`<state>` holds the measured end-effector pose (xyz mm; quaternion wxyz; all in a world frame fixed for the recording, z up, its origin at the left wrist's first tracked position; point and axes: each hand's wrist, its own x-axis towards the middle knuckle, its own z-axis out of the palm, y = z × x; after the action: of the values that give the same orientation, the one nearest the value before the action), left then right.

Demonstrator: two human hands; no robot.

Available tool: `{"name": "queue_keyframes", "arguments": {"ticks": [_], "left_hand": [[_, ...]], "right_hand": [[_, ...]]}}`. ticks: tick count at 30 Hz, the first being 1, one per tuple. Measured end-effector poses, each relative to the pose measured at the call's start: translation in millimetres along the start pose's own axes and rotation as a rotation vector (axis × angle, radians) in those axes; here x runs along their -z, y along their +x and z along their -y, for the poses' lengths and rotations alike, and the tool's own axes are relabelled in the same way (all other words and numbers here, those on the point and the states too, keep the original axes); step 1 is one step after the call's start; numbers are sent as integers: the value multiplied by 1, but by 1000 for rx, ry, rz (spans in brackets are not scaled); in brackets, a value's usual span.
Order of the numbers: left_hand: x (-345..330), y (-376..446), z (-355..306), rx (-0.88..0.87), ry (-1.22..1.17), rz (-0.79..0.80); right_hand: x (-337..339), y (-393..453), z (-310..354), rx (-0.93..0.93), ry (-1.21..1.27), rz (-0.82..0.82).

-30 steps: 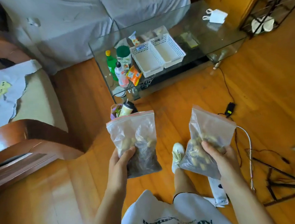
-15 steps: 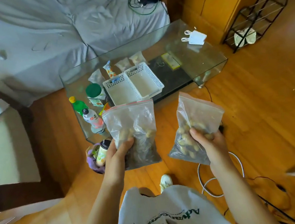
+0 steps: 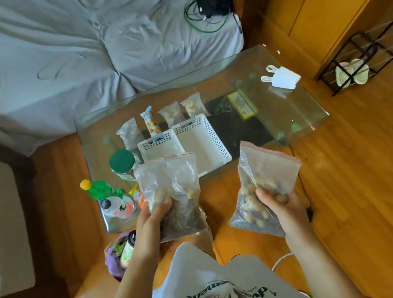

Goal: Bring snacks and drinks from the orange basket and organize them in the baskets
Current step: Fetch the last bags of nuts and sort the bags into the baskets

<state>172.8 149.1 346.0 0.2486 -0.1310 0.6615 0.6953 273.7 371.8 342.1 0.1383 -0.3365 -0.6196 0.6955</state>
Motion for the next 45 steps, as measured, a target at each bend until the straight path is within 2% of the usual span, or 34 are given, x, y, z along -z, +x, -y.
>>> {"name": "queue_keyframes", "arguments": {"ticks": [7,12,15,18,22,27,30,33,36,39,41,43,44,45], "left_hand": [[-32,115,-72,-10,66,44],[-50,179,-79,27,92,39],[-63,214,-55,73,67,-46],[-80,248,-19,159,1,-130],[-111,291,30,230,-44,-202],[-136,337,86,236,15,-241],[-136,349,116,339,99,-255],[-137,356,128,380,283,-328],[-137,367,125,291,515,-417],[-133,380,115,265,711,-418],[-132,385,107,306,783,-390],[-134,385,103,333,778,-285],[-136,383,101,344,743,-223],[-136,381,99,355,683,-200]], "right_hand": [[-55,116,54,16,-25,40],[-84,182,42,-69,0,17],[-94,221,7,-170,-33,-10],[-100,255,-37,-330,16,-103],[-110,292,-88,-344,-107,-170],[-111,333,-156,-442,-207,-70],[-107,348,-186,-496,-303,38],[-100,353,-197,-413,-480,35],[-97,360,-197,-221,-664,43],[-99,374,-192,-89,-791,60],[-105,380,-189,23,-883,198],[-114,378,-186,112,-981,432],[-116,379,-184,107,-1008,499],[-116,381,-183,83,-1003,494]]}}
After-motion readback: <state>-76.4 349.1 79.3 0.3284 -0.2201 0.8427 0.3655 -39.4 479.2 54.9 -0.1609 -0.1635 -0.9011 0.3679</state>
